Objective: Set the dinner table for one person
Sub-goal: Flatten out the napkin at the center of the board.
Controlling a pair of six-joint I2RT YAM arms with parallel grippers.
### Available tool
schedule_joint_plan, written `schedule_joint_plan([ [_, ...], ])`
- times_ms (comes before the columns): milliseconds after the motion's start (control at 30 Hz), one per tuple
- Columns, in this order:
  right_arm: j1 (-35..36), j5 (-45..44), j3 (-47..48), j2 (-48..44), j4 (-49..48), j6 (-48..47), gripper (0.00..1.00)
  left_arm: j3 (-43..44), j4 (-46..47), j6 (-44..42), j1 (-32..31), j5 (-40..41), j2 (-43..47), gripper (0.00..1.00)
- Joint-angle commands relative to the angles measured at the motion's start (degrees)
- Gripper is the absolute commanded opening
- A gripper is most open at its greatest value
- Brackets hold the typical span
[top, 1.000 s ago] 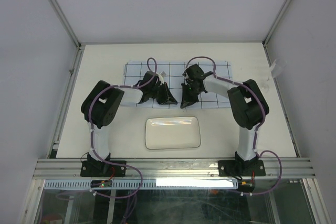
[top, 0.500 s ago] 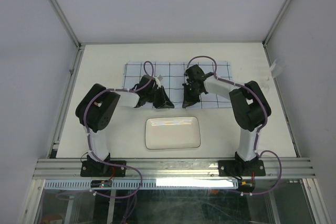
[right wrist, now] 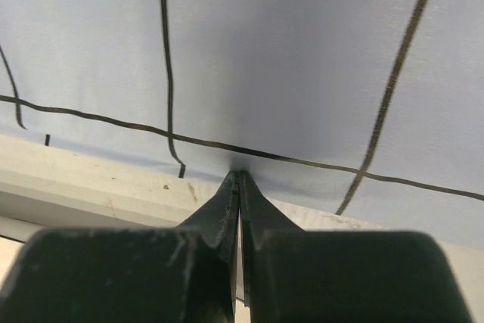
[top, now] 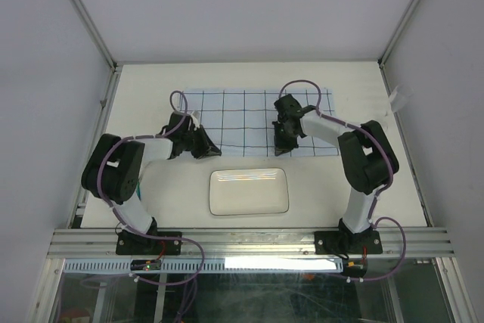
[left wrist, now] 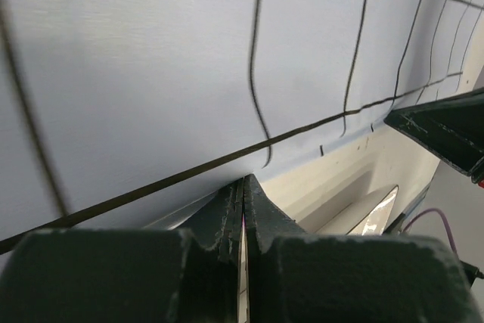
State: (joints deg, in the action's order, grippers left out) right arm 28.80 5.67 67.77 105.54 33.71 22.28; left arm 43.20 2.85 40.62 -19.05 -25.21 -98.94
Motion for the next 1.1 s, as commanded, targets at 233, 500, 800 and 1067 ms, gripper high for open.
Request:
schedule_joint_plan([
  [233,-2.44,-10.12,-0.2,-2.45,7.62,-3.37,0.0,-0.25,-10.63,-6.8,5.86,10.77,7.18,0.0],
  [500,-3.2,-11.39,3.93,-3.84,10.72,-4.08,0.0,6.43,-17.52,-6.14,5.84,10.48,18.77,0.0],
  [800,-3.93,-13.65,12.98,-2.08,13.87,-5.28,0.0,10.04,-11.75,-4.09,5.77,7.1,13.56,0.0],
  [1067,-4.87,-12.07,19.78,3.48,11.83,-6.31,0.0,7.36,2.83,0.84,5.71,2.47,1.32,0.0],
])
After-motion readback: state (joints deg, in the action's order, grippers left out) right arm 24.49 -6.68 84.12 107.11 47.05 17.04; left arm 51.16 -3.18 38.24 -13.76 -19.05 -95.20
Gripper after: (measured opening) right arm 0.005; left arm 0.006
